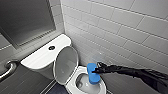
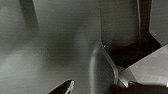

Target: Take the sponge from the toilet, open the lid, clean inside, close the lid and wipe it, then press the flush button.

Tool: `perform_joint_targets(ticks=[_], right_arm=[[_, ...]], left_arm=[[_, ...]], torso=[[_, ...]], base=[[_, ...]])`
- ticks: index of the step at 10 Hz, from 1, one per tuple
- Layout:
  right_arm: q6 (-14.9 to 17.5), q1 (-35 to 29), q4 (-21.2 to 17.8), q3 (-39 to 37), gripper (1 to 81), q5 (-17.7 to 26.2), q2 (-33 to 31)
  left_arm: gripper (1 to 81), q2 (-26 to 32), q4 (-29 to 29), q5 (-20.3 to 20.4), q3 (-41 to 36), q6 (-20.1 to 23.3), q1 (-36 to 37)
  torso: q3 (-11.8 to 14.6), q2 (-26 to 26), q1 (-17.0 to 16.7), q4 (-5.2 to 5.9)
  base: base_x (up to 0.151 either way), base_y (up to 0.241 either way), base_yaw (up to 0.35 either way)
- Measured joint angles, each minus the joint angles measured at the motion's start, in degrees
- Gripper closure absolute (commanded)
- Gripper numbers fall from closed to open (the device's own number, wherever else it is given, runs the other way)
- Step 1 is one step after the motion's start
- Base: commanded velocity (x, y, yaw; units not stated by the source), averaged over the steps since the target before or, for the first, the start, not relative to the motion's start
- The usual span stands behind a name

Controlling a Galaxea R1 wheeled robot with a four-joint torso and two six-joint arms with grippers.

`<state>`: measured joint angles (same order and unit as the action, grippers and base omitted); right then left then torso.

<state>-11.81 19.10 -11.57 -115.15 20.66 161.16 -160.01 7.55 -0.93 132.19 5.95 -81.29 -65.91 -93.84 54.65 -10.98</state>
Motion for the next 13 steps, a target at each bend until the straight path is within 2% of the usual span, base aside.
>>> perform_joint_targets(ticks=[1,2,6,7,8,10,13], right_arm=[[0.0,-0.3,0.0,0.0,81.1,0.0,-0.4],[0.0,0.0,0.0,-0.3,81.1,0.0,-1.0],[0.0,0.0,0.1,-0.5,81.1,-0.4,-0.5],[0.0,-0.1,0.1,-0.8,81.1,-0.6,-0.3],[0.0,-0.2,0.1,-0.9,81.1,-1.2,-0.3],[-0.3,-0.2,0.0,-1.5,81.1,-3.2,-0.4],[-1.8,-0.1,0.0,-3.4,81.1,-5.5,-0.1]], left_arm=[[1.0,-0.3,0.0,0.4,0.0,0.0,0.3],[1.0,-0.8,0.0,0.5,-0.1,0.0,0.4],[1.0,-1.1,0.1,0.3,-0.2,0.0,0.2],[1.0,-1.4,0.1,0.3,-0.2,0.0,0.1],[1.0,-1.5,0.1,0.3,-0.2,0.0,0.0],[1.0,-1.6,0.1,0.3,-0.3,0.0,0.0],[1.0,-1.6,0.1,0.4,-0.3,0.0,0.0]], torso=[[0.0,0.0,0.0,0.59],[0.0,0.0,0.0,1.94],[0.0,0.0,0.0,10.01],[0.0,0.0,0.0,11.56],[0.0,0.0,0.0,12.39],[-0.3,0.0,0.0,12.40],[-3.6,0.0,0.0,12.39]], base=[[0.000,0.000,0.000],[0.000,0.000,0.000],[0.000,0.000,0.000],[0.000,0.000,0.000],[0.000,0.000,0.000],[0.000,0.000,0.000],[0.000,0.000,0.000]])
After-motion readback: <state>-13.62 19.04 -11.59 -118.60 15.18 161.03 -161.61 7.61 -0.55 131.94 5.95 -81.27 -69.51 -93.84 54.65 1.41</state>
